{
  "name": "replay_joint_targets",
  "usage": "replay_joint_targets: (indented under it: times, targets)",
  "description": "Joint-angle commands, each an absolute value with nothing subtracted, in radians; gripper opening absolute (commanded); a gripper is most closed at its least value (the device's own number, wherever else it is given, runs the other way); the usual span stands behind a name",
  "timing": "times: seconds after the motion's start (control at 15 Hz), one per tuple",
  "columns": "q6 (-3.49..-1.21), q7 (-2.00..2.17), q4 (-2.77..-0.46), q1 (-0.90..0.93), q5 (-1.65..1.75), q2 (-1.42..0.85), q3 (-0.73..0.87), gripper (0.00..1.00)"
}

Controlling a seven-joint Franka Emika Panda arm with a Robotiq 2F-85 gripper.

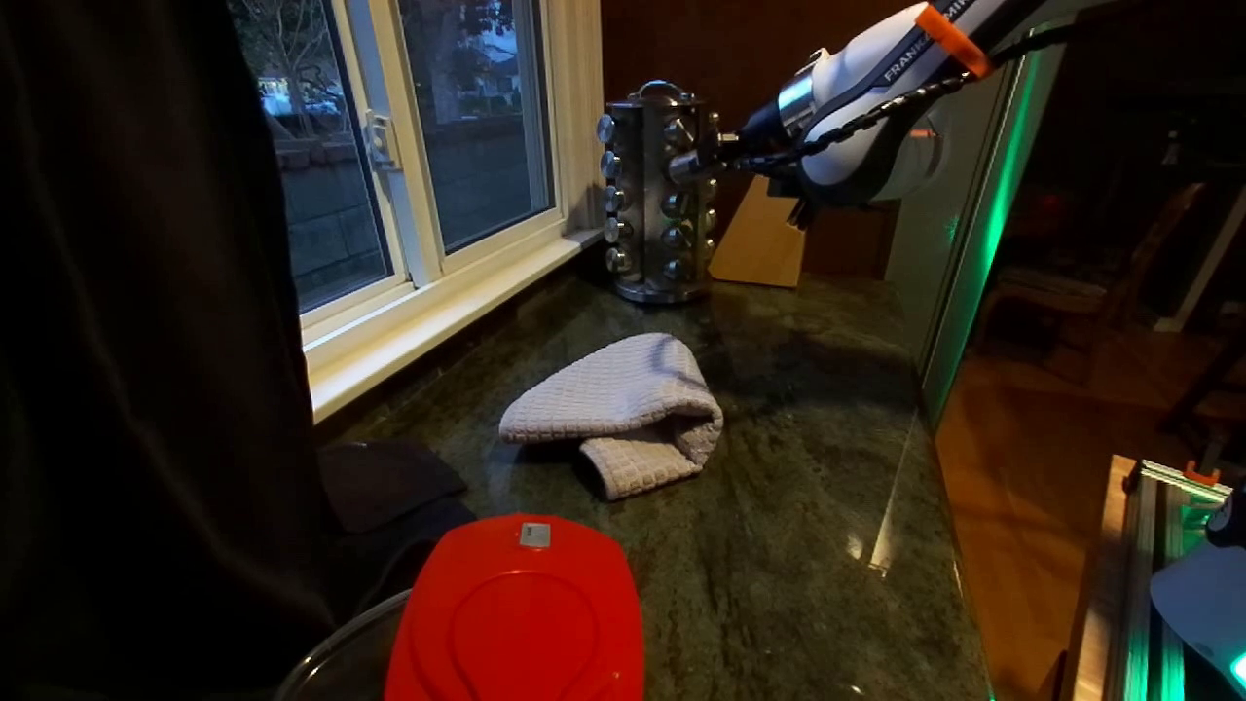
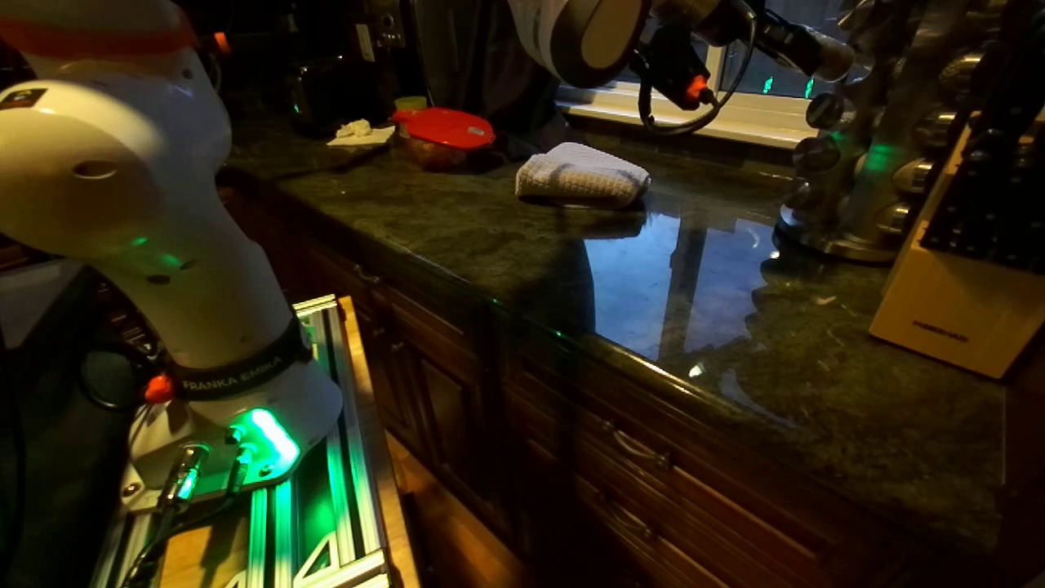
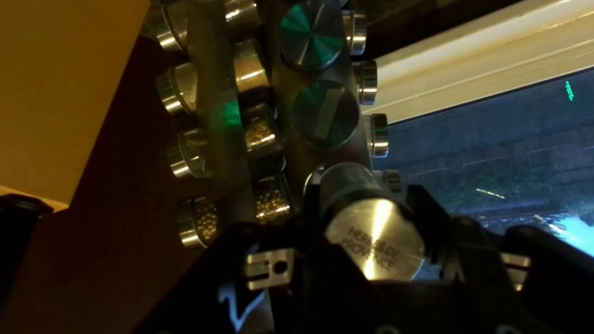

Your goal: Place the spice bottle in the second hole from the top on the spice rack holder

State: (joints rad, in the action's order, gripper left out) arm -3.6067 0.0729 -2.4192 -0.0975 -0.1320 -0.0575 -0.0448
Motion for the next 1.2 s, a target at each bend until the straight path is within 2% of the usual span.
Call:
replay_joint_targets:
  times: [0.0, 1.13]
  targets:
    - [-3.654, 0.025, -2.407, -0.079, -0.187, -0.082, -0.045, 0.24]
    - [-3.716, -0.047, -2.372, -0.076, -0.210, -0.136, -0.039, 0.24]
